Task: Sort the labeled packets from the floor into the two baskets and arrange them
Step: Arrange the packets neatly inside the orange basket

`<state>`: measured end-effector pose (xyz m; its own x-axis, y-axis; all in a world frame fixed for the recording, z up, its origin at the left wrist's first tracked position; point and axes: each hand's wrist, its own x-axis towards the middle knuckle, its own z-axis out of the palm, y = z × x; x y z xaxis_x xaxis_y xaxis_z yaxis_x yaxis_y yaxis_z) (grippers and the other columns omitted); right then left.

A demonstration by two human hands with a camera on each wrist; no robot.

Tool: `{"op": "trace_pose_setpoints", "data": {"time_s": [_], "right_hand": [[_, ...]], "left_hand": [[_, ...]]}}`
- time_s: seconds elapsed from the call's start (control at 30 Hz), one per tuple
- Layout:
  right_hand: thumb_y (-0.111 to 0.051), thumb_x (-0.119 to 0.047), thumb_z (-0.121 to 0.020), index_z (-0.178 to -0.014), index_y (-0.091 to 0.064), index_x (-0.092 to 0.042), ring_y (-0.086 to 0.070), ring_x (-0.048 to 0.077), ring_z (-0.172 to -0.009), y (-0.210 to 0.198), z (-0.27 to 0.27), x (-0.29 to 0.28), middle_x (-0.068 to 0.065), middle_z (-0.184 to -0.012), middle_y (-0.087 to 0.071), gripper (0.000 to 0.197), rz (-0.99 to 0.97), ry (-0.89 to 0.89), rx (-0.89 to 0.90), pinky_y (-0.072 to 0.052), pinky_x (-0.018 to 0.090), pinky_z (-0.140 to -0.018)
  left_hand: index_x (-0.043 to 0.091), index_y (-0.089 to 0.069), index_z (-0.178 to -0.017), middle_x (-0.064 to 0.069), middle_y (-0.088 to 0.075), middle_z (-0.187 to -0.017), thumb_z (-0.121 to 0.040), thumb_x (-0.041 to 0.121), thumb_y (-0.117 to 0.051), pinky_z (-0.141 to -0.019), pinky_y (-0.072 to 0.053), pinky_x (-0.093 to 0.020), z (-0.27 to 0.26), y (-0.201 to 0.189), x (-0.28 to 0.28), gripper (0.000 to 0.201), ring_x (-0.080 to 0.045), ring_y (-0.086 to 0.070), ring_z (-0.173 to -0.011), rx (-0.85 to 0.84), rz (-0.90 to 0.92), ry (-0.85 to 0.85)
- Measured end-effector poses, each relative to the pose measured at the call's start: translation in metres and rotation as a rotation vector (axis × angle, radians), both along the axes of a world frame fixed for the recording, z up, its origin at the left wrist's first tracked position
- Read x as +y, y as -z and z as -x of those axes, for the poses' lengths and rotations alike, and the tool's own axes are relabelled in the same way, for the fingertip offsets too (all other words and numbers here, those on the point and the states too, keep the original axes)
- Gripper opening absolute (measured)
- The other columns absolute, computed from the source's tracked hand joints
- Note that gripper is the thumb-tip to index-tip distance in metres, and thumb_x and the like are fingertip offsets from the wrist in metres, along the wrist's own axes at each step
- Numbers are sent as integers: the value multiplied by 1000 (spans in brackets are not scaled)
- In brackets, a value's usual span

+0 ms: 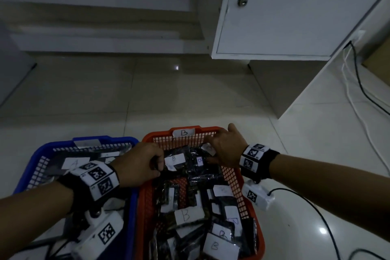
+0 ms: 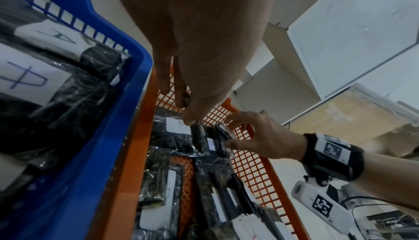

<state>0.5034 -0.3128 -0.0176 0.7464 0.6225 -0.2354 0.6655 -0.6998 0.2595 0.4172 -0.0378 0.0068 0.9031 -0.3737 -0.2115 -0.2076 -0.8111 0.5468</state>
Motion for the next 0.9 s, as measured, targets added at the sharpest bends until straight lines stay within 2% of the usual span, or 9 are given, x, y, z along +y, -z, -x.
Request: {"op": "trace_pose_setpoints", "data": {"time_s": [0.1, 0.23, 0.3, 0.4, 0.5, 0.57, 0.67, 0.8, 0.9], "right_hand": [[-40, -76, -88, -118, -62, -23, -56, 25, -113, -4, 2, 3, 2, -116, -69, 64, 63, 11, -79, -28, 49, -100], [-31, -81, -88, -123, -61, -23, -53, 27, -118, 4, 4, 6, 3, -122, -66, 74, 156, 11, -102, -23, 52, -105], [-30, -82, -87, -121, -63, -23, -53, 26, -117, 5, 2, 7, 3, -122, -65, 76, 171, 20, -92, -24, 52, -103], [-29, -82, -87, -108, -66, -23, -57, 23, -108, -11, -1, 10, 0, -114, -66, 73, 167, 36, -42, -28, 48, -99], [-48, -61, -95, -91, -59, -18, -64, 20, -91, -40, -5, 16, -1, -98, -66, 44, -63, 27, 160, -44, 43, -95], [-65, -48, -92, -100, -64, -19, -64, 17, -88, -55, 0, 26, -3, -101, -68, 30, -290, -18, 437, -54, 37, -83], [-78, -39, -84, -110, -63, -21, -61, 8, -91, -55, 13, 45, -9, -106, -65, 35, -393, -35, 711, -50, 16, -73], [-78, -17, -83, -101, -67, -12, -66, 16, -91, -41, 9, 54, 2, -102, -71, 22, -438, -24, 670, -56, 29, -76], [-82, -19, -78, -96, -68, -16, -65, 19, -88, -37, -7, 47, 0, -101, -70, 23, -321, 69, 556, -55, 31, -72]], "left_hand": [[24, -67, -77, 16, -63, -86, -78, 12, -79, -69, -41, -4, 1, -1, 4, 16, 8, -55, -88, -10, 7, 0], [27, -66, -75, 17, -65, -86, -78, 14, -79, -71, -45, -8, -2, -1, 6, 19, 6, -58, -85, 0, 10, -17], [28, -67, -75, 17, -66, -87, -78, 14, -80, -74, -47, -12, -3, -1, 5, 19, 5, -59, -86, 8, 11, -20], [25, -68, -76, 16, -66, -87, -78, 13, -80, -71, -45, -7, -4, 0, 2, 18, 7, -58, -86, 10, 24, -17], [26, -68, -74, 16, -67, -86, -77, 14, -82, -72, -48, -10, -7, -2, 1, 19, 5, -60, -85, 12, 69, -29], [28, -68, -72, 16, -67, -84, -76, 15, -84, -76, -52, -19, -9, -5, -1, 21, 1, -62, -85, -7, 112, -40], [29, -68, -70, 14, -66, -82, -72, 16, -87, -77, -55, -24, -10, -7, -4, 22, -2, -62, -84, -50, 177, -49], [31, -67, -74, 14, -64, -88, -72, 21, -87, -79, -55, -30, -7, -6, -6, 23, -3, -61, -85, -73, 173, -62], [31, -61, -89, 14, -57, -104, -77, 32, -83, -84, -49, -24, -1, -1, -8, 25, -4, -55, -98, 59, 39, -24]]}}
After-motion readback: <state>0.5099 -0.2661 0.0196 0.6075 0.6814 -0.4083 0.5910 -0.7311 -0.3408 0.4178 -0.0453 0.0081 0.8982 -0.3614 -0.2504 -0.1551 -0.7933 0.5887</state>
